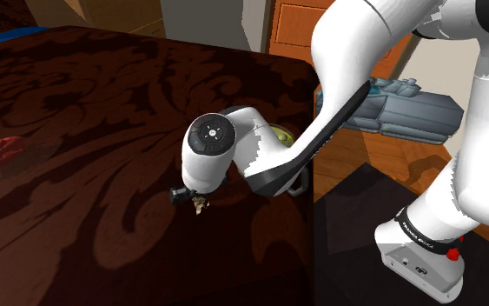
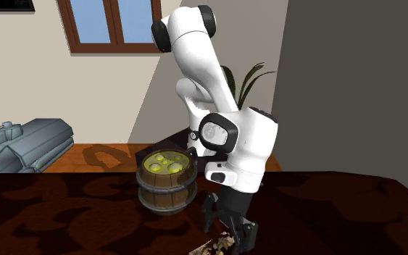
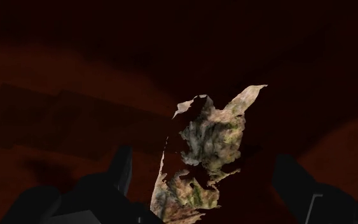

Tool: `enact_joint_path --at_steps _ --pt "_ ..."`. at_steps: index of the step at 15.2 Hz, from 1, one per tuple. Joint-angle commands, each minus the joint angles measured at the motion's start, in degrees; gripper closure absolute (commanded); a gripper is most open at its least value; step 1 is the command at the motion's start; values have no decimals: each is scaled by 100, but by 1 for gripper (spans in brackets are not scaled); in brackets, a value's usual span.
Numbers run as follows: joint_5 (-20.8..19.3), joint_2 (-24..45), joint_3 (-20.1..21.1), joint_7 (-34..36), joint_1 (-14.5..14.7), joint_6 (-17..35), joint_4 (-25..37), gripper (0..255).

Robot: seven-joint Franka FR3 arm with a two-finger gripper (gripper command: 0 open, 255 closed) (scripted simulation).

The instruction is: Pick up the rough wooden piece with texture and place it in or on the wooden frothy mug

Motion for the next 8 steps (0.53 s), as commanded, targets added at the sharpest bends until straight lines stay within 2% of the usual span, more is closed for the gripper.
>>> enact_joint_path --at_steps 1,7,8 --pt "-72 66 -44 42 27 21 29 0" --pt "-71 66 -43 41 26 21 29 0" --pt "-71 66 -43 41 26 21 29 255"
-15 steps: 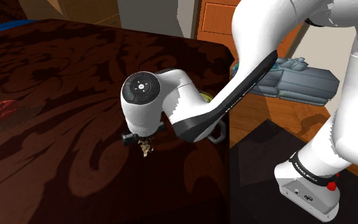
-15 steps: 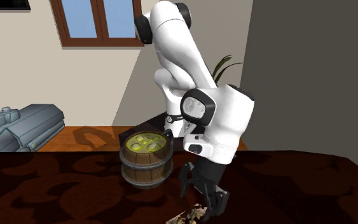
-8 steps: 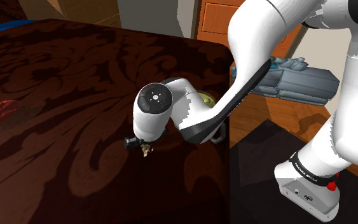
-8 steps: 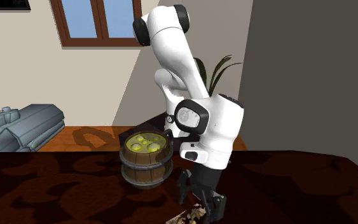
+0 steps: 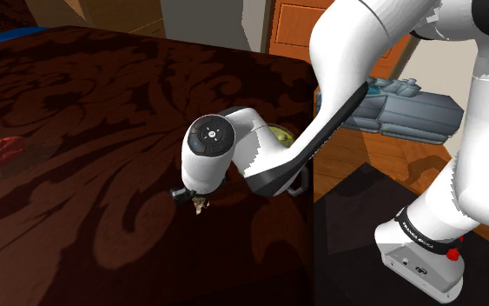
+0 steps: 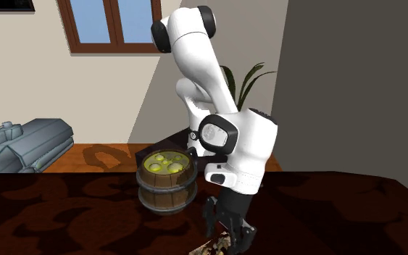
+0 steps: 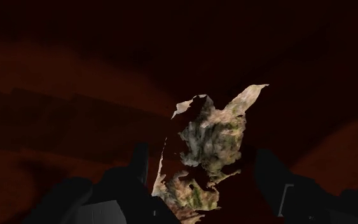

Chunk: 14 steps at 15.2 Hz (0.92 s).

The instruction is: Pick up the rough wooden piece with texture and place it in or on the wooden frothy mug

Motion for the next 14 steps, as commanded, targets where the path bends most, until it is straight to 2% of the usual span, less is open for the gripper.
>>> enact_joint_path --at_steps 1,9,14 --pt "-2 17 -6 1 0 11 -4 255" --pt "-3 18 -5 2 -1 11 -4 255" --pt "407 -299 221 -333 -181 -107 -50 255"
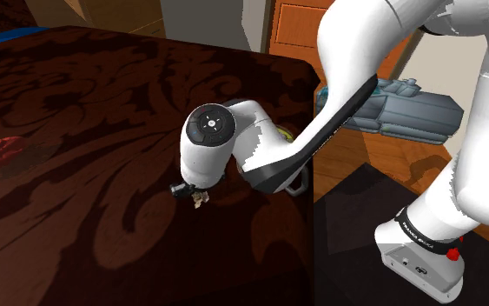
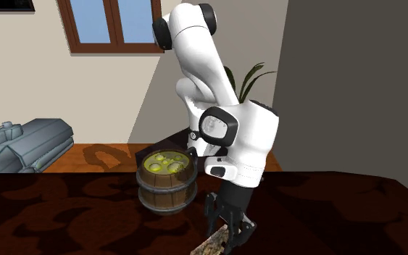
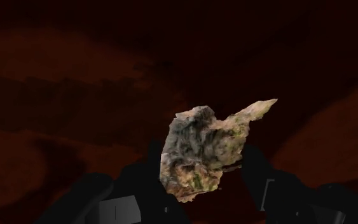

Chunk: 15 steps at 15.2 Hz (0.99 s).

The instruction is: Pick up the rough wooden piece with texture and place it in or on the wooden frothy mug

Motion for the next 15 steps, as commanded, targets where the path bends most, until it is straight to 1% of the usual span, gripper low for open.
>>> enact_joint_path --at_steps 1,15 --pt "175 -125 92 -144 -74 -52 -10 255" --pt "1372 -979 658 -1123 -539 -460 45 255"
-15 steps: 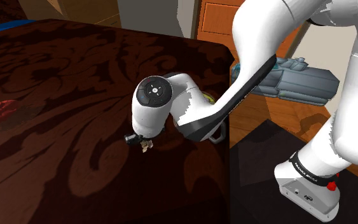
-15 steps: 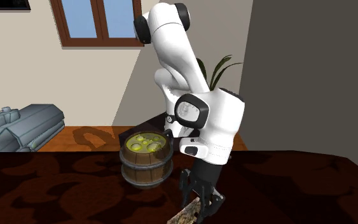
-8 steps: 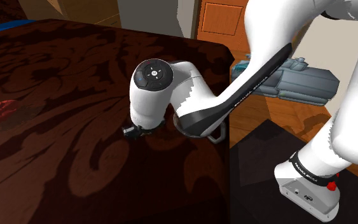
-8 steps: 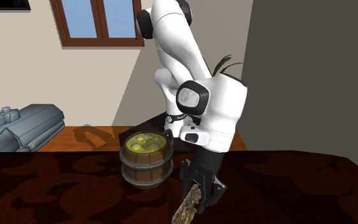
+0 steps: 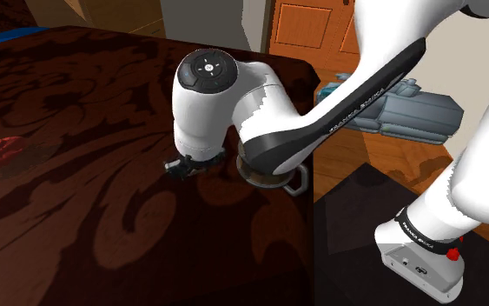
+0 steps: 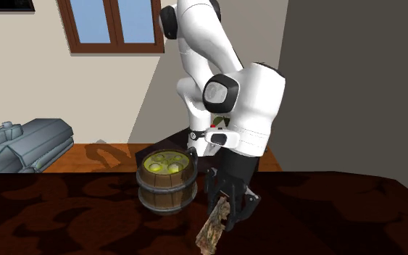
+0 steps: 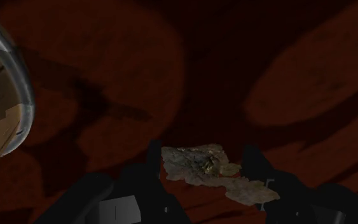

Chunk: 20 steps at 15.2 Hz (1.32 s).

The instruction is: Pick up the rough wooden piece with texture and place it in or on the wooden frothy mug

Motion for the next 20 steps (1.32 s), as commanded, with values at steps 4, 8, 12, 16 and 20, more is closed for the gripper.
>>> enact_joint_path --at_steps 4,8,12,16,20 --pt "427 -290 164 -350 -137 -178 77 255" --pt "754 -513 267 -625 -231 -334 164 255" --pt "1063 -723 345 -890 -306 -506 274 255" --pt "1347 -915 399 -1140 -364 -694 407 255" --pt "1600 -1086 431 -1370 -404 -900 565 255"
